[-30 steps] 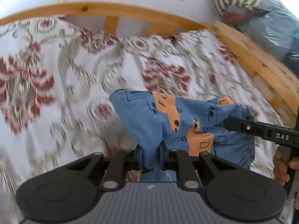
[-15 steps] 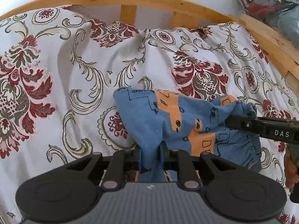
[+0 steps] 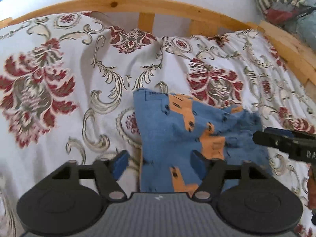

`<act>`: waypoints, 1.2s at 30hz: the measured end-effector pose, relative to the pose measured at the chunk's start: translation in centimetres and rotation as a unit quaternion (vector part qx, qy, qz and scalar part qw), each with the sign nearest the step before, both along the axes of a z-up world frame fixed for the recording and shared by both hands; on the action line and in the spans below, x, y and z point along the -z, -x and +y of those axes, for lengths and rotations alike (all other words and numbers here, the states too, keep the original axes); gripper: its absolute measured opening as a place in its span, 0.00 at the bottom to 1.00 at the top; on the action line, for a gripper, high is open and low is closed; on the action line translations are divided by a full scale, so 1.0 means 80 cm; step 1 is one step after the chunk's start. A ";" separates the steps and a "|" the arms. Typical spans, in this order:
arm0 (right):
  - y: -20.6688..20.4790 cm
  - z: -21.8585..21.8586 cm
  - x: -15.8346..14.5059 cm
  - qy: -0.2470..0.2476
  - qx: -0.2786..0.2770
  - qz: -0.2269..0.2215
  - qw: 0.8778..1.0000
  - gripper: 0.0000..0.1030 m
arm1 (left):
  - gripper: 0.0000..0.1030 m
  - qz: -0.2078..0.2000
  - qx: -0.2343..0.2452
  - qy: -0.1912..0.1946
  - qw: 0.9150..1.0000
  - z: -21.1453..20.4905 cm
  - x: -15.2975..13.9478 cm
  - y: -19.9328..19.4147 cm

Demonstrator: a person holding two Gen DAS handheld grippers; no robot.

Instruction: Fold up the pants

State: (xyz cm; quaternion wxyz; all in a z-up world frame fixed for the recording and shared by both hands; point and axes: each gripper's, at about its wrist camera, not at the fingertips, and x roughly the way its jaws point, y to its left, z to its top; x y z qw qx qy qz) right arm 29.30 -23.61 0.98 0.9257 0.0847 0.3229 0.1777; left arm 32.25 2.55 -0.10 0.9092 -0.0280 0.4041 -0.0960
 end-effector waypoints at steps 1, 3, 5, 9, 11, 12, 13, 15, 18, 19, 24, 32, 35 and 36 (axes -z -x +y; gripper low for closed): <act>0.016 0.003 -0.003 0.004 0.000 -0.007 1.000 0.77 | 0.87 -0.006 -0.005 -0.002 1.000 -0.001 -0.002 0.013; 0.047 0.008 -0.008 0.012 0.005 -0.018 1.000 0.82 | 0.90 -0.018 -0.013 -0.005 1.000 -0.004 -0.005 0.045; 0.079 0.011 -0.013 0.018 0.012 -0.027 0.999 0.85 | 0.92 -0.025 -0.016 -0.010 1.000 -0.007 -0.008 0.076; 0.140 0.011 -0.020 0.026 0.027 -0.040 0.998 0.93 | 0.97 -0.050 -0.035 -0.015 0.998 -0.005 -0.013 0.138; 0.168 0.011 -0.023 0.032 0.031 -0.047 0.998 0.96 | 1.00 -0.063 -0.047 -0.018 0.997 -0.002 -0.016 0.167; 0.181 0.011 -0.023 0.033 0.035 -0.050 0.998 0.97 | 0.99 -0.067 -0.053 -0.021 0.996 -0.001 -0.016 0.179; 0.194 0.011 -0.023 0.033 0.038 -0.051 0.997 0.98 | 1.00 -0.069 -0.060 -0.022 0.996 0.001 -0.017 0.191; 0.214 0.011 -0.023 0.034 0.042 -0.053 0.997 0.99 | 1.00 -0.072 -0.067 -0.020 0.995 0.002 -0.016 0.213; 0.237 0.013 -0.019 0.043 0.043 -0.053 0.997 0.99 | 1.00 -0.074 -0.077 -0.026 0.994 0.003 -0.013 0.237; 0.243 0.013 -0.018 0.045 0.041 -0.052 0.997 0.99 | 1.00 -0.071 -0.082 -0.029 0.994 0.003 -0.011 0.242; 0.251 0.011 -0.011 0.043 0.044 -0.043 0.997 0.99 | 1.00 -0.063 -0.075 -0.041 0.994 -0.001 0.000 0.256; 0.248 0.007 -0.003 0.032 0.044 -0.029 0.998 0.99 | 1.00 -0.060 -0.063 -0.035 0.996 -0.001 0.006 0.257; 0.249 0.005 0.001 0.027 0.043 -0.023 0.998 0.99 | 0.99 -0.062 -0.059 -0.035 0.996 0.002 0.007 0.258; 0.249 0.005 0.003 0.026 0.043 -0.021 0.999 0.99 | 0.99 -0.063 -0.060 -0.035 0.996 0.002 0.007 0.259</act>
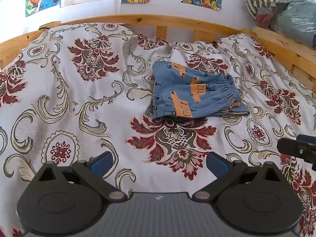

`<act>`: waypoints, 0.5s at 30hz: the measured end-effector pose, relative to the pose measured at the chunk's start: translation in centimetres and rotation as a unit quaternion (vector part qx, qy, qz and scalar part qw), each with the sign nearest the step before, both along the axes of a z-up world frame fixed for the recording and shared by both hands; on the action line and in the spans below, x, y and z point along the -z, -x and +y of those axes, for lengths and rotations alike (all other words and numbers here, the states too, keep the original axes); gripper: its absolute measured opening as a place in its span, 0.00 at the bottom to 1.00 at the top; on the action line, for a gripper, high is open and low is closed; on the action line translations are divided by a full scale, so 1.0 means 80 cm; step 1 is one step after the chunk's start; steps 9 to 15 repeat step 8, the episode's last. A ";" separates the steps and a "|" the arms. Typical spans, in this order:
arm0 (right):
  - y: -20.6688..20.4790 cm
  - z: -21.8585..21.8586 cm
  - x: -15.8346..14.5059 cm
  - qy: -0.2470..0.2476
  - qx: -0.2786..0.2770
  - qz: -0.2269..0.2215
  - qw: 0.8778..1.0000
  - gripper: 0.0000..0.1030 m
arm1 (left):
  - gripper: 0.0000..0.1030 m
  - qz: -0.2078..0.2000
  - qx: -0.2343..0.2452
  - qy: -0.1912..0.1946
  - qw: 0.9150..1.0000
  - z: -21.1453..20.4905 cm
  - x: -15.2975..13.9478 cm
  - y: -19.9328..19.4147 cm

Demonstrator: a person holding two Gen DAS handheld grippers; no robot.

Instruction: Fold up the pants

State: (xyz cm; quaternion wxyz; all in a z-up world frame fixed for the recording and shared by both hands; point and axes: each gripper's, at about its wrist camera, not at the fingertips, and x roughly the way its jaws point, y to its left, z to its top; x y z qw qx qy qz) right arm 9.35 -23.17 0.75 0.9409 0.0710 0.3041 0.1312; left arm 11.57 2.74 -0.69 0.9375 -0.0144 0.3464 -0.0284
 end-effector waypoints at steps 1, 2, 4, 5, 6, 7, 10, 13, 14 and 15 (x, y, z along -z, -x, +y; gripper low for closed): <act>0.000 0.000 0.001 -0.001 -0.001 0.002 1.000 0.99 | 0.99 0.000 -0.001 0.000 1.000 0.001 0.000 0.000; 0.001 0.001 0.002 0.000 -0.003 0.003 1.000 0.99 | 1.00 0.002 -0.002 0.001 1.000 0.001 0.001 0.000; 0.002 0.003 0.004 0.001 -0.006 0.005 1.000 0.99 | 1.00 0.006 -0.003 0.001 1.000 0.001 0.002 0.000; 0.003 0.004 0.005 0.000 -0.007 0.006 1.000 0.99 | 1.00 0.007 -0.004 -0.002 1.000 0.001 0.003 0.000; 0.003 0.004 0.006 -0.001 -0.008 0.007 1.000 0.99 | 1.00 0.007 -0.004 -0.004 1.000 0.001 0.004 0.001; 0.004 0.004 0.006 -0.001 -0.009 0.007 1.000 0.99 | 1.00 0.008 -0.004 -0.005 1.000 0.001 0.004 0.001; 0.004 0.004 0.007 -0.001 -0.009 0.008 1.000 0.99 | 1.00 0.009 -0.004 -0.006 1.000 0.000 0.004 0.002; 0.004 0.004 0.007 -0.001 -0.009 0.008 1.000 0.99 | 1.00 0.009 -0.004 -0.006 1.000 0.000 0.004 0.002; 0.004 0.004 0.007 -0.001 -0.009 0.008 1.000 0.99 | 1.00 0.009 -0.004 -0.006 1.000 0.000 0.004 0.002; 0.004 0.004 0.007 -0.001 -0.009 0.008 1.000 0.99 | 1.00 0.009 -0.004 -0.006 1.000 0.000 0.004 0.002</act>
